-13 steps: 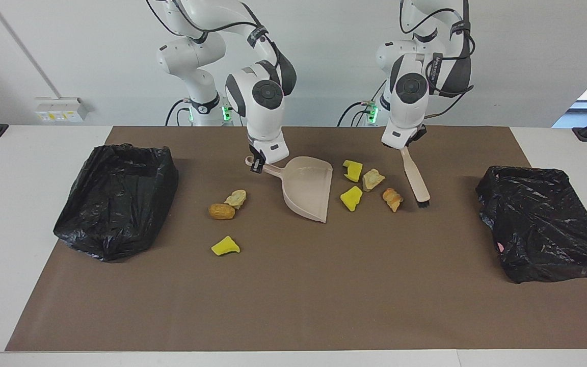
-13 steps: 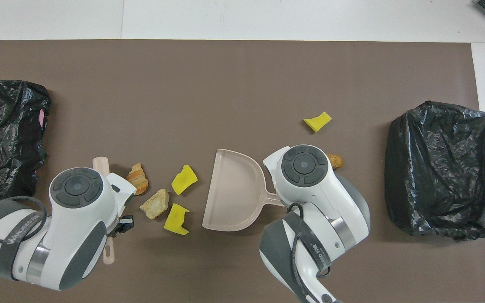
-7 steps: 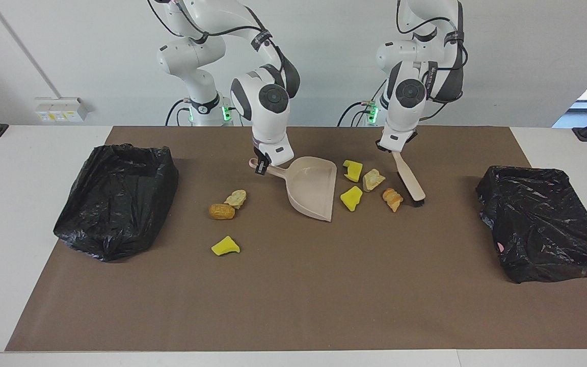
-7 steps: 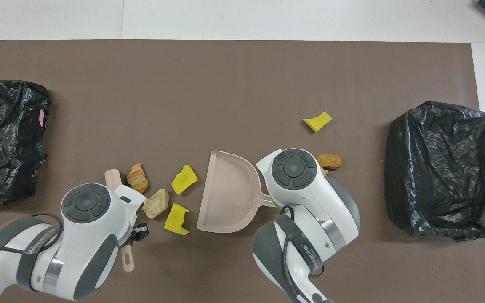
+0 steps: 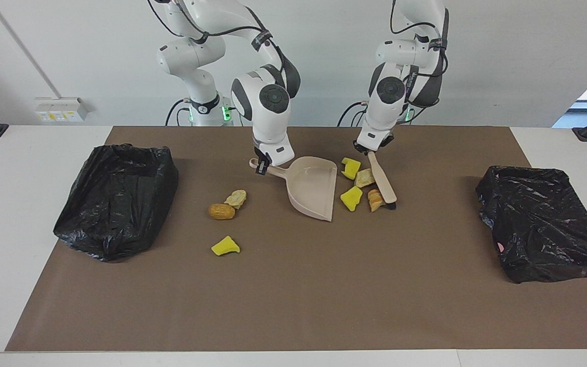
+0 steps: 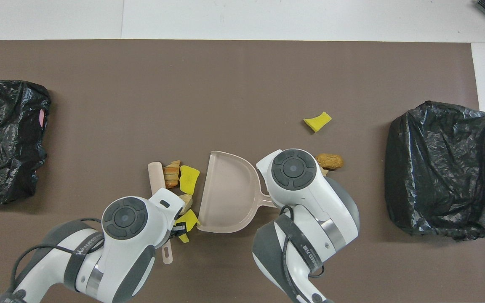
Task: Sweep and dump trash in bin
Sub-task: 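Push the trash into the dustpan with the brush in the left gripper, then lift the loaded dustpan with the right gripper toward the black bag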
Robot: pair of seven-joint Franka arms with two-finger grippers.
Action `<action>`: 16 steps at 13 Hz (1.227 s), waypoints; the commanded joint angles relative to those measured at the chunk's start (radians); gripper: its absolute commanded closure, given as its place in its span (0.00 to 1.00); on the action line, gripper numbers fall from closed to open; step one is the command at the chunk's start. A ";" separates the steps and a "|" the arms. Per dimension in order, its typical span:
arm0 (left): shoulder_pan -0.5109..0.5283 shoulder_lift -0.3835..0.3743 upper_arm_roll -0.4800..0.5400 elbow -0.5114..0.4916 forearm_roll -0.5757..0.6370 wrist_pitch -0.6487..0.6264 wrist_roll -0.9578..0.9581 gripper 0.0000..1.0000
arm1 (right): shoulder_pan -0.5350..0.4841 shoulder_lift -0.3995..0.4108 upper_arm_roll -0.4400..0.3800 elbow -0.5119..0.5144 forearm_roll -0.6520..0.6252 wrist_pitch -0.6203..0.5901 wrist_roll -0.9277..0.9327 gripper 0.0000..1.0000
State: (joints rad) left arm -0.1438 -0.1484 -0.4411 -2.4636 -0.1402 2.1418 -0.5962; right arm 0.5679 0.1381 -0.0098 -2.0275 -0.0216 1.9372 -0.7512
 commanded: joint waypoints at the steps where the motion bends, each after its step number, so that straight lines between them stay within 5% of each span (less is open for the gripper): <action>1: -0.016 0.058 -0.078 0.051 -0.031 0.026 0.019 1.00 | 0.003 0.000 0.001 -0.005 -0.009 0.014 0.006 1.00; 7: -0.016 0.064 -0.237 0.132 -0.102 0.003 0.061 1.00 | 0.003 0.000 0.001 -0.004 -0.009 0.013 0.010 1.00; 16: 0.007 0.095 -0.150 0.282 -0.102 -0.120 0.053 1.00 | 0.003 0.002 0.001 -0.003 -0.009 0.013 0.012 1.00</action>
State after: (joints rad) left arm -0.1455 -0.0664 -0.6005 -2.2153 -0.2271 2.0499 -0.5558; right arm 0.5684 0.1384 -0.0103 -2.0275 -0.0216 1.9372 -0.7508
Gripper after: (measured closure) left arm 0.740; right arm 0.670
